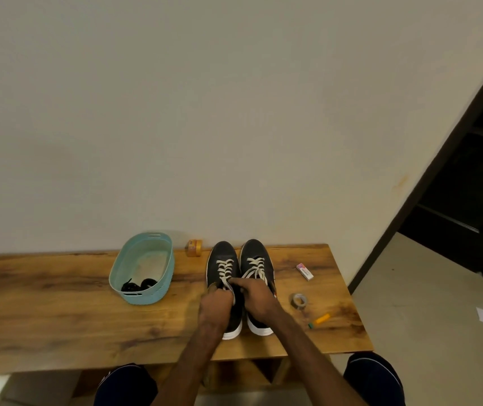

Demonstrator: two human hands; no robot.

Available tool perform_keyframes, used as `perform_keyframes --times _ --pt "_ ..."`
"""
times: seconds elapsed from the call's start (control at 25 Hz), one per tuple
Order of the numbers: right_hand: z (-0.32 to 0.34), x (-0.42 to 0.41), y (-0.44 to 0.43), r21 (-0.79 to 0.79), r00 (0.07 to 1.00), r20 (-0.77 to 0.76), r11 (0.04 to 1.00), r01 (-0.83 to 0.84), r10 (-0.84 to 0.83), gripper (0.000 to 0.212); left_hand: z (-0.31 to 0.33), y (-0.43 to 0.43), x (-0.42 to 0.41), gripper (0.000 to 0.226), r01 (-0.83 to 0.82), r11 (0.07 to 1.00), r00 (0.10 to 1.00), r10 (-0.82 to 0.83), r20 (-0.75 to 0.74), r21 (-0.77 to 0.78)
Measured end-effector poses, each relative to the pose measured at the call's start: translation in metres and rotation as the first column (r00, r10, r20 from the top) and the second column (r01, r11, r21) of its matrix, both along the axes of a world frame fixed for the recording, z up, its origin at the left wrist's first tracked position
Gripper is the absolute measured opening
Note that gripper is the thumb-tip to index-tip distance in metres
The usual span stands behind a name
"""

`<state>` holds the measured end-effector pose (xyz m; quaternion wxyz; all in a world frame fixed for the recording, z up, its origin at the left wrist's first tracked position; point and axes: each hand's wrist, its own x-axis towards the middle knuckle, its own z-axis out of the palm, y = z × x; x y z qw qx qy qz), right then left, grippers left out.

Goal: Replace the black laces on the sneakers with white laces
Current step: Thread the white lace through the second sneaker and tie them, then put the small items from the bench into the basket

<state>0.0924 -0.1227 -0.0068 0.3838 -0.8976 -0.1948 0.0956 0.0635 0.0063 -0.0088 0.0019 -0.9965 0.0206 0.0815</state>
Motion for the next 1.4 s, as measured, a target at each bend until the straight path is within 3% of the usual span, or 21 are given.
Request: perform_keyframes --times 0.08,0.2,0.32,0.4,0.48,0.6,0.76,0.96,1.2,1.4 --pt "0.002 -0.01 -0.017 0.029 0.994 0.072 0.996 0.079 -0.081 0.043 0.0 0.003 -0.003 0.023 -0.05 0.999 0.998 0.049 0.027 0.021" --pt "-0.013 -0.033 -0.059 0.16 0.903 0.159 0.913 0.375 -0.399 0.031 0.001 0.0 -0.009 0.025 -0.091 0.995 0.992 0.088 0.091 0.033" --pt "-0.032 -0.048 -0.107 0.01 0.835 0.0 0.835 0.55 -0.55 0.047 0.007 -0.016 -0.019 0.03 -0.089 0.996 0.988 0.085 0.126 0.028" --pt "-0.042 -0.052 -0.131 -0.207 0.846 -0.107 0.844 0.494 -0.522 0.068 0.009 -0.031 -0.025 0.038 -0.052 0.999 0.985 0.05 0.163 0.006" --pt "-0.046 -0.054 -0.141 -0.327 0.862 -0.174 0.853 0.407 -0.477 0.079 0.009 -0.049 -0.031 0.044 0.04 0.999 0.984 -0.037 0.175 -0.016" --pt "-0.055 -0.054 -0.139 -0.384 0.891 -0.208 0.871 0.305 -0.404 0.075 0.001 -0.073 -0.044 0.057 0.155 0.986 0.982 -0.148 0.119 -0.053" --pt "-0.067 -0.054 -0.13 -0.523 0.958 -0.098 0.833 0.181 -0.269 0.056 -0.012 -0.071 -0.057 0.058 0.139 0.986 0.988 -0.131 0.088 -0.092" --pt "-0.074 -0.054 -0.121 -0.431 0.938 0.011 0.845 0.317 -0.346 0.028 -0.013 -0.035 -0.054 0.055 0.058 0.991 0.99 -0.042 0.131 -0.123" --pt "-0.065 -0.039 -0.132 -0.567 0.949 0.123 0.765 0.306 -0.289 0.032 -0.012 -0.025 -0.051 0.058 0.042 0.988 0.987 -0.018 0.158 -0.148" --pt "-0.059 -0.024 -0.139 -0.31 0.862 0.055 0.811 0.495 -0.505 0.016 -0.021 -0.02 -0.053 0.059 0.021 0.988 0.982 0.009 0.191 -0.154"
